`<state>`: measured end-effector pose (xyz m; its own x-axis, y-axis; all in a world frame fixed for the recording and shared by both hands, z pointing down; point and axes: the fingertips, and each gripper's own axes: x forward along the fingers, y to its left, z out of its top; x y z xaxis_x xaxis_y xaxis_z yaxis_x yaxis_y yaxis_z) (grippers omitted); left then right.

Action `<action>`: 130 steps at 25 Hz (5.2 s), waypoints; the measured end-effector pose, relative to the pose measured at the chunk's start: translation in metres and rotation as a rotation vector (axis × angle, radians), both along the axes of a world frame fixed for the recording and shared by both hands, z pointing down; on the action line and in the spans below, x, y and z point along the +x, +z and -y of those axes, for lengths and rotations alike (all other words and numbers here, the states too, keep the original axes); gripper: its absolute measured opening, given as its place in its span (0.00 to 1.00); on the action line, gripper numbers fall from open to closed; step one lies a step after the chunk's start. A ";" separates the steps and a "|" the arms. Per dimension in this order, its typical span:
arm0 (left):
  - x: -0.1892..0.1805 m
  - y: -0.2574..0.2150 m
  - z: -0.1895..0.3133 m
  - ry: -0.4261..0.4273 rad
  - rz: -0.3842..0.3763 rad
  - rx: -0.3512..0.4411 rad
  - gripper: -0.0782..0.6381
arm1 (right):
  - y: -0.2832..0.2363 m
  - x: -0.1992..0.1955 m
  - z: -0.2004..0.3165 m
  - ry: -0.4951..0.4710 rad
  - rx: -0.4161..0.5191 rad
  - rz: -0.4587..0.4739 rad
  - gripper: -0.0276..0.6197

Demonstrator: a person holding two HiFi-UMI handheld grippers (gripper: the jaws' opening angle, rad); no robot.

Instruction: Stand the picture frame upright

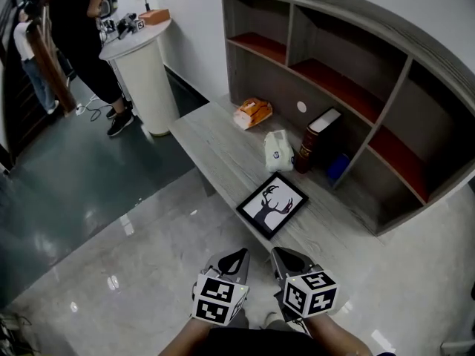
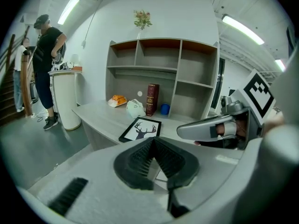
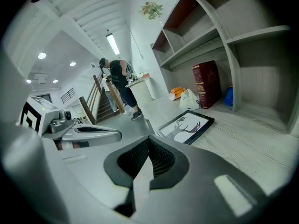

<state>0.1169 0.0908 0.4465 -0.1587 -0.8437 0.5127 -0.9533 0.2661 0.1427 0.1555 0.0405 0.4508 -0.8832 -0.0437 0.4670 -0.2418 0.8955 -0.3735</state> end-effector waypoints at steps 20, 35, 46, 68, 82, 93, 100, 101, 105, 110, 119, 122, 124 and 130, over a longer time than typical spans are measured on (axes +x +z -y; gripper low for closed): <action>-0.076 0.026 -0.007 0.175 -0.031 -0.035 0.10 | 0.026 -0.062 -0.008 0.186 -0.007 -0.047 0.04; -0.080 0.021 0.037 0.213 -0.039 -0.057 0.11 | 0.017 -0.063 0.040 0.208 0.012 -0.061 0.04; -0.080 0.026 0.095 0.237 -0.001 -0.087 0.11 | 0.020 -0.058 0.091 0.208 -0.016 -0.050 0.04; -0.095 0.047 0.157 0.421 0.028 -0.152 0.11 | 0.034 -0.065 0.143 0.383 -0.056 -0.062 0.04; -0.119 0.061 0.175 0.545 0.011 -0.183 0.11 | 0.052 -0.066 0.153 0.562 -0.076 -0.126 0.04; -0.124 0.084 0.172 0.651 -0.002 -0.244 0.13 | 0.065 -0.059 0.146 0.680 -0.091 -0.158 0.04; -0.122 0.092 0.176 0.721 0.001 -0.254 0.15 | 0.077 -0.053 0.138 0.763 -0.125 -0.165 0.04; -0.122 0.093 0.176 0.728 0.001 -0.257 0.16 | 0.078 -0.052 0.137 0.772 -0.128 -0.167 0.04; -0.126 0.096 0.179 0.745 0.004 -0.259 0.17 | 0.083 -0.050 0.136 0.811 -0.133 -0.172 0.04; -0.134 0.102 0.178 0.753 0.009 -0.279 0.20 | 0.091 -0.048 0.136 0.849 -0.146 -0.179 0.08; -0.143 0.113 0.181 0.735 -0.018 -0.305 0.27 | 0.109 -0.048 0.140 0.893 -0.168 -0.214 0.14; -0.143 0.116 0.183 0.727 -0.047 -0.313 0.29 | 0.113 -0.049 0.142 0.897 -0.173 -0.224 0.17; -0.141 0.118 0.183 0.729 -0.068 -0.324 0.30 | 0.116 -0.051 0.143 0.895 -0.179 -0.229 0.19; -0.134 0.124 0.180 0.735 -0.119 -0.350 0.33 | 0.122 -0.055 0.146 0.891 -0.185 -0.244 0.23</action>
